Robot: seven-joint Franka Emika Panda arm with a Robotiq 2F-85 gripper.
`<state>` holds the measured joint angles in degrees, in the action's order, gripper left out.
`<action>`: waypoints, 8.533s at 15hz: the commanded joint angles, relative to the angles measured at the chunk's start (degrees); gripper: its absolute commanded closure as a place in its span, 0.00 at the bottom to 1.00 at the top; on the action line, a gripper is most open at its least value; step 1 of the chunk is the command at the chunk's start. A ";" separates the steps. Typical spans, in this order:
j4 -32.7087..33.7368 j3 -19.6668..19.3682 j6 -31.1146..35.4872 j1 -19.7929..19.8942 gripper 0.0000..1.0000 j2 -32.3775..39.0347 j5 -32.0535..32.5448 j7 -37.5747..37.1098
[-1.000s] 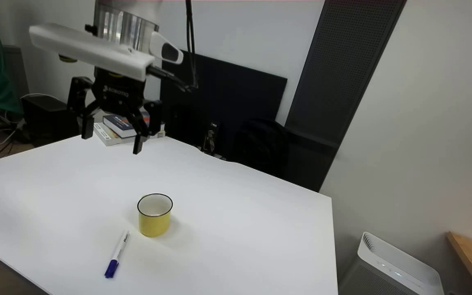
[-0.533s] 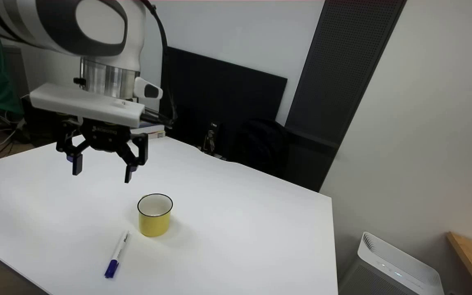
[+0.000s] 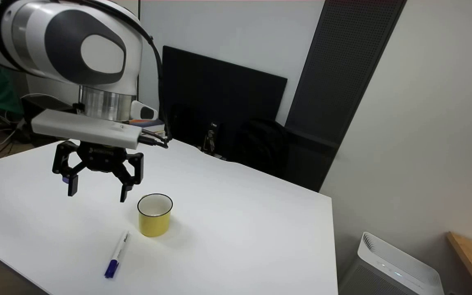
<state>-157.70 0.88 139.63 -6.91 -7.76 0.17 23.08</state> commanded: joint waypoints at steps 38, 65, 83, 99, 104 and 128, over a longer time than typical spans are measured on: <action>12.26 -5.90 36.85 -2.64 0.00 36.31 10.77 -15.26; 13.95 -3.89 35.06 -4.84 0.00 39.76 9.22 -16.96; 14.18 -1.39 37.37 -2.33 0.00 42.48 8.42 -16.64; 14.60 -1.70 42.76 -2.41 0.34 45.75 8.76 -15.37; 14.99 -1.35 42.12 -1.73 0.67 45.82 8.34 -15.66; 16.10 -11.81 27.21 -3.96 0.94 36.24 9.39 -19.00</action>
<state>-141.39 -6.99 170.64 -8.07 31.89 7.19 7.44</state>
